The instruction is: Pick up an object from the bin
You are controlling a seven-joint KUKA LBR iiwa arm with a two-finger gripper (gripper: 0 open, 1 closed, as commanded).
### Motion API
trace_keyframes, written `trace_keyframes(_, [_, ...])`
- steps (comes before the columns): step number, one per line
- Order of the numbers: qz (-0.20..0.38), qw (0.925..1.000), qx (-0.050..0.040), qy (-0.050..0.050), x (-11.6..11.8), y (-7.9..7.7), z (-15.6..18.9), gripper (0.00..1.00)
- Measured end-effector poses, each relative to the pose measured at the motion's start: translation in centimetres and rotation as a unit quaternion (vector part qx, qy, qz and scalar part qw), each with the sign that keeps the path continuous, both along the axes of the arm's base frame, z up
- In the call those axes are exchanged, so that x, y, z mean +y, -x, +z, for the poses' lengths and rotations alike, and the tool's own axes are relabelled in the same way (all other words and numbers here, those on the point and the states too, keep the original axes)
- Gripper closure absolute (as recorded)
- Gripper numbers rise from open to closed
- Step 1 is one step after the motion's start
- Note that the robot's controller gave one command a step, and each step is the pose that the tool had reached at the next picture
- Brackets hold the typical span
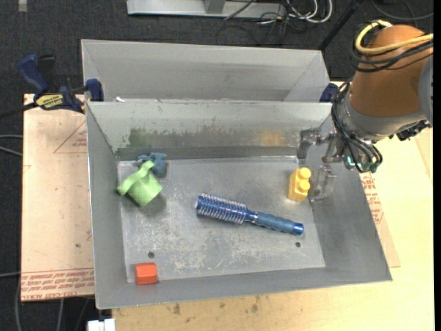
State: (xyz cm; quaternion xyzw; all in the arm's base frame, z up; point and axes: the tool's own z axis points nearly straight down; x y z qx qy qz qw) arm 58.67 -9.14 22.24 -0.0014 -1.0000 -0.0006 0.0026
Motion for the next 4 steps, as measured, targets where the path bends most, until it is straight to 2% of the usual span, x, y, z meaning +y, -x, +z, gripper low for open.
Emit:
trace_keyframes(1, [0.100, 0.9950, 0.0004, -0.002, 7.5, 2.1, -10.1, 0.00])
trace_keyframes(2, [0.077, 0.9971, -0.0016, -0.001, 12.4, 0.6, -15.6, 0.00])
trace_keyframes(3, [0.075, 0.9972, -0.0029, 0.000, 12.0, 0.5, -15.3, 1.00])
trace_keyframes(4, [0.075, 0.9972, -0.0058, 0.000, 12.2, -5.5, -15.3, 1.00])
